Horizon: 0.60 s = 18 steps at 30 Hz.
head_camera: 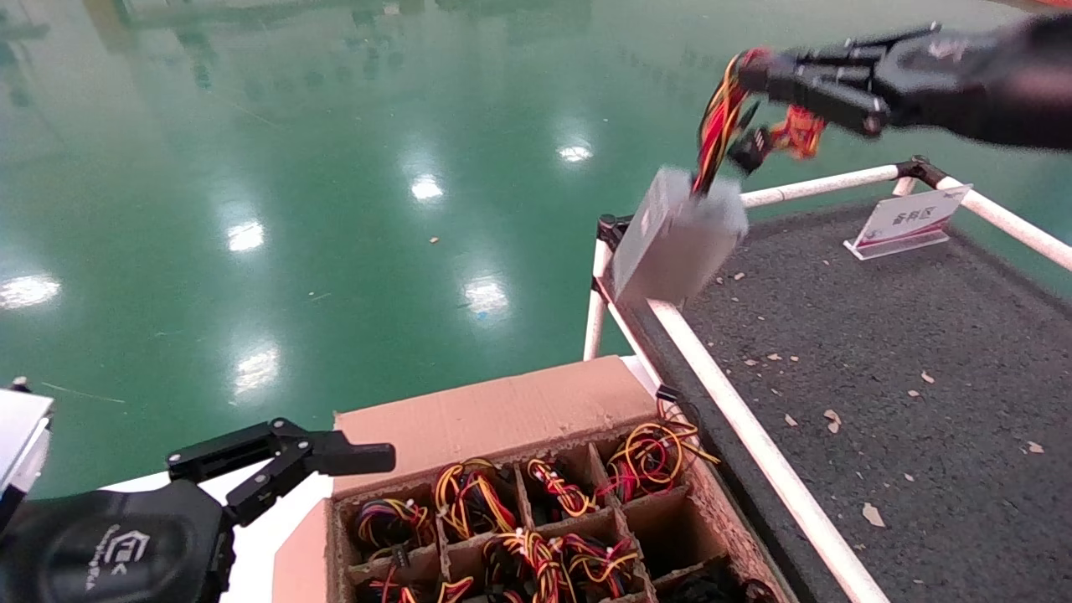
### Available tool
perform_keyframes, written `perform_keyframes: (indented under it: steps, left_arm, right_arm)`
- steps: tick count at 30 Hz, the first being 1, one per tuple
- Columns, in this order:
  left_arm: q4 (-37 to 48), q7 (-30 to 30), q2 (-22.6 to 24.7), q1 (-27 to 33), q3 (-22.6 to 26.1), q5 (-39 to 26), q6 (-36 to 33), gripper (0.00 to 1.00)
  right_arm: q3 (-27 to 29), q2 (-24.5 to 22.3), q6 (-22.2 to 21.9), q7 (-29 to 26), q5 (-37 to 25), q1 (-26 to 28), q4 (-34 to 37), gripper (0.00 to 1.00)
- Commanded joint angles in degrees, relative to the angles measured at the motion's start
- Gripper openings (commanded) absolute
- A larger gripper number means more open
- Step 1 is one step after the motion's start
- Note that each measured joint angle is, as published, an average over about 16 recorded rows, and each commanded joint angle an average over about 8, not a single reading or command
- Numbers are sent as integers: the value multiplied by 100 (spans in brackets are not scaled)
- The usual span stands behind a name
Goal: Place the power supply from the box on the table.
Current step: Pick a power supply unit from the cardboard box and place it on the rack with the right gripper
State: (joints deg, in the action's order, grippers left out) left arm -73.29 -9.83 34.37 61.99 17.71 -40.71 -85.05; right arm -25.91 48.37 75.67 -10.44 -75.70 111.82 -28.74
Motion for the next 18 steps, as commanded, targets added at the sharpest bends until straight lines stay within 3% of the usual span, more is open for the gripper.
perform_keyframes:
  steps: [1,7,18]
  left_arm:
    - [0,0,0,0,0,0,0,100]
    - [0,1,-1,0,2,1,1,100]
    - [0,2,-2,1,4,3,2,100]
  right_arm:
    - [-57,224,-306,240,-212,287,502,0]
    - [-121,820,-1324,687,-465,505,1485,0]
    - [-88,1437,-2478,1311,-482,414,2475,0]
